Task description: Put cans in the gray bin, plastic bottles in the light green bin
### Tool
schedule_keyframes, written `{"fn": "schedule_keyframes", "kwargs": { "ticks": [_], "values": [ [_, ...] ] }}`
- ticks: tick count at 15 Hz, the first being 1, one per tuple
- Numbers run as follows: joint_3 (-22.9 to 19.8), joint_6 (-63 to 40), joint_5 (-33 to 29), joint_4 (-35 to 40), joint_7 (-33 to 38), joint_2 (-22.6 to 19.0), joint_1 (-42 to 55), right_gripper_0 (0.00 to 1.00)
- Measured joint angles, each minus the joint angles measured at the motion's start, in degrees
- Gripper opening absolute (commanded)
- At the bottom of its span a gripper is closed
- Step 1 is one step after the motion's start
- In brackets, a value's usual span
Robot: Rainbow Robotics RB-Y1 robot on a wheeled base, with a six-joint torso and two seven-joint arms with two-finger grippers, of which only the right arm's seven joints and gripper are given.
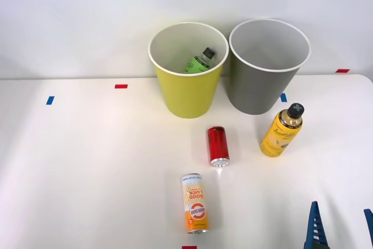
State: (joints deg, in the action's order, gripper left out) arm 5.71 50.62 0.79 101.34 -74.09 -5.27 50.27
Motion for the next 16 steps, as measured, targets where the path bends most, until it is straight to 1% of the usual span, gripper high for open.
{"fn": "schedule_keyframes", "kwargs": {
  "ticks": [16],
  "values": [
    [0.0,0.0,0.0,0.0,0.0,0.0,0.0,1.0]
  ]
}}
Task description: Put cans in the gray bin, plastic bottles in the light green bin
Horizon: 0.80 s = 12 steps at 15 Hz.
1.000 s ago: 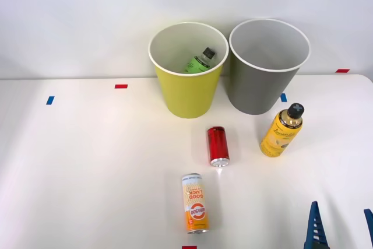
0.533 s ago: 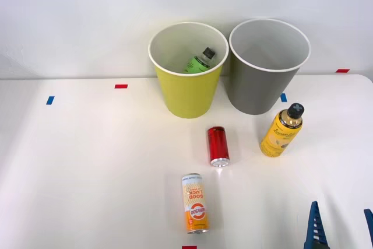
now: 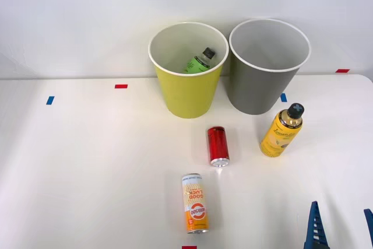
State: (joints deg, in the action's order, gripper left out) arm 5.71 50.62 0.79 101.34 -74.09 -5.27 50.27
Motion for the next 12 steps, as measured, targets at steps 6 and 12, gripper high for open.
{"fn": "schedule_keyframes", "kwargs": {
  "ticks": [6,12],
  "values": [
    [0.0,0.0,0.0,0.0,0.0,0.0,0.0,1.0],
    [0.0,0.0,0.0,0.0,0.0,0.0,0.0,1.0]
  ]
}}
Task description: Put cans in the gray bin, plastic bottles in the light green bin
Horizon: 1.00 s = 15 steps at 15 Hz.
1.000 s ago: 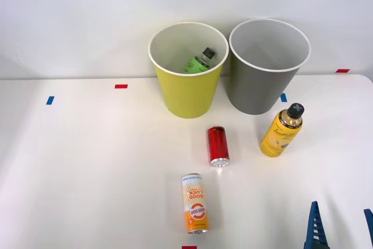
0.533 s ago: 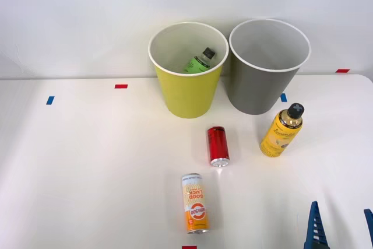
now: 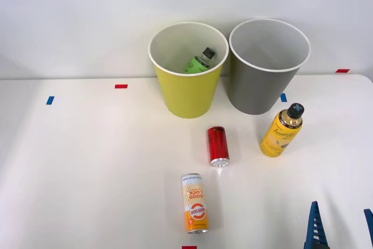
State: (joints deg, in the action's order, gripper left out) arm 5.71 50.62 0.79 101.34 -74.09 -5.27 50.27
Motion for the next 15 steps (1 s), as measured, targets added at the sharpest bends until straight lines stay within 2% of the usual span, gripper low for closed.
{"fn": "schedule_keyframes", "kwargs": {
  "ticks": [15],
  "values": [
    [0.0,0.0,0.0,0.0,0.0,0.0,0.0,1.0]
  ]
}}
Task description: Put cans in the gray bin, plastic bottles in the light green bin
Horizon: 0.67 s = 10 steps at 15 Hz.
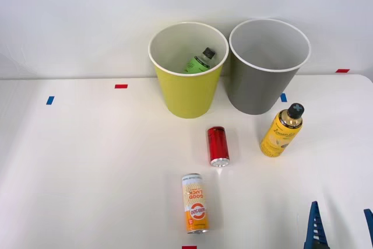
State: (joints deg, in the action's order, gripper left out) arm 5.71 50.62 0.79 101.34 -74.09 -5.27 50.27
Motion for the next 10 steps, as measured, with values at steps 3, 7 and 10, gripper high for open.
{"fn": "schedule_keyframes", "kwargs": {
  "ticks": [3,7,10],
  "values": [
    [0.0,0.0,0.0,0.0,0.0,0.0,0.0,1.0],
    [0.82,-0.93,0.26,-2.5,0.03,-0.15,-0.16,1.0],
    [1.54,-0.59,0.44,-1.66,-0.94,-1.63,-0.46,1.0]
  ]
}}
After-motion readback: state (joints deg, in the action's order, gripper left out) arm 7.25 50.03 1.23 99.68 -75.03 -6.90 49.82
